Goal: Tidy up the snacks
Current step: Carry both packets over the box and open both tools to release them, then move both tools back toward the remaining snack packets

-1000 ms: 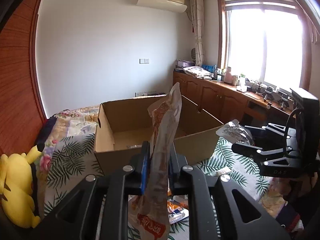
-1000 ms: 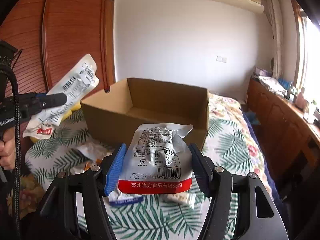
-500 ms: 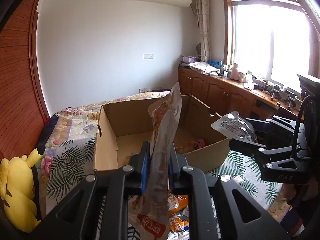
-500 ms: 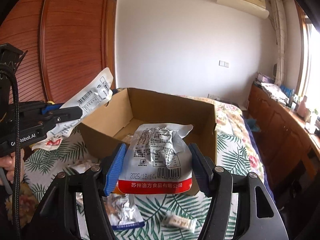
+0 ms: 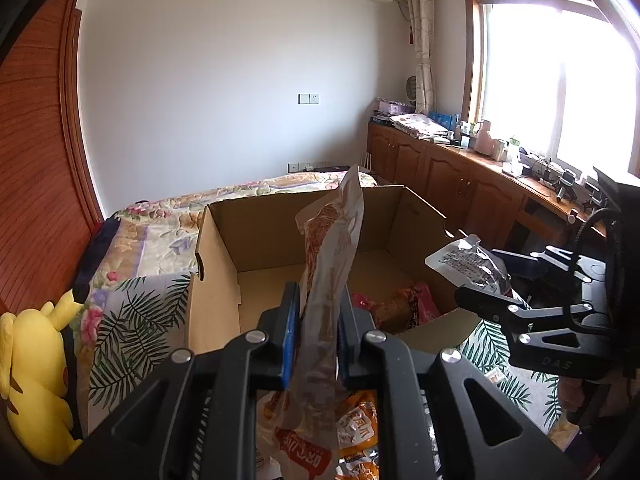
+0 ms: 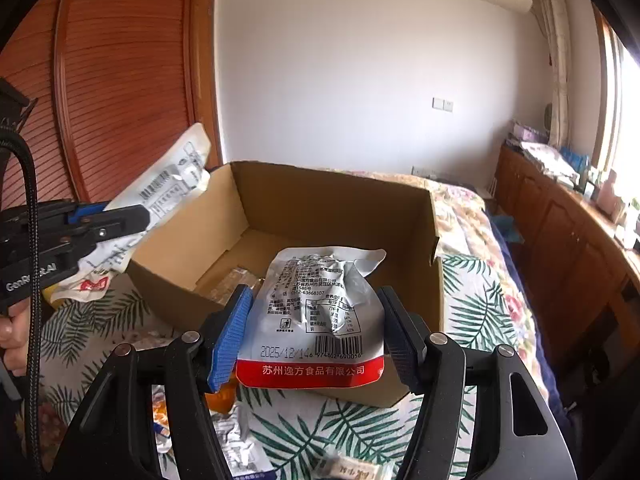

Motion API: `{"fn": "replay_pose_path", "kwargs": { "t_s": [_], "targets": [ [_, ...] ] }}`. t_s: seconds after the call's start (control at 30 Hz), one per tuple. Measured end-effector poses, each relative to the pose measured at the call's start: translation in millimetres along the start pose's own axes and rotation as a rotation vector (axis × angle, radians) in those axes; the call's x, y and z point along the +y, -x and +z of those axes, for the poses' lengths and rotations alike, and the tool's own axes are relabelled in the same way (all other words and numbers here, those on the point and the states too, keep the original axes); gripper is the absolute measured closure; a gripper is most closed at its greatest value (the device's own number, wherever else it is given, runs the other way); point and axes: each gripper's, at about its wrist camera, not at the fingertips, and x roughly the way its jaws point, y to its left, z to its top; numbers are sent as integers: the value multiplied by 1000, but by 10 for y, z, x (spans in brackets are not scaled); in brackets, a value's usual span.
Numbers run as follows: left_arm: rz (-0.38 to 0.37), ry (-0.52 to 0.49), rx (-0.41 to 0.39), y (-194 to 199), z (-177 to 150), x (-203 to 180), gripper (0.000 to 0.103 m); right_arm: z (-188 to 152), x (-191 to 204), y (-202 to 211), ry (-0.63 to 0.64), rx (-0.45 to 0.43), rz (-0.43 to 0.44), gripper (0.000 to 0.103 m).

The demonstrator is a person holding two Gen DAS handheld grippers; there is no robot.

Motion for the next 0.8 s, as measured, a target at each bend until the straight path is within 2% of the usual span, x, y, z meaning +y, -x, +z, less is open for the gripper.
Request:
{"fn": "replay_pose_path", "kwargs": {
  "t_s": [0.3, 0.53, 0.8],
  "targets": [
    [9, 37, 28, -186, 118, 97, 92, 59, -110, -235, -45, 27, 10, 38],
    [24, 8, 20, -237, 232, 5, 92, 46, -167, -382, -85, 40, 25, 37],
    [45, 1, 11, -217, 290, 0, 87, 23, -165, -262, -91, 11, 48, 37]
  ]
}}
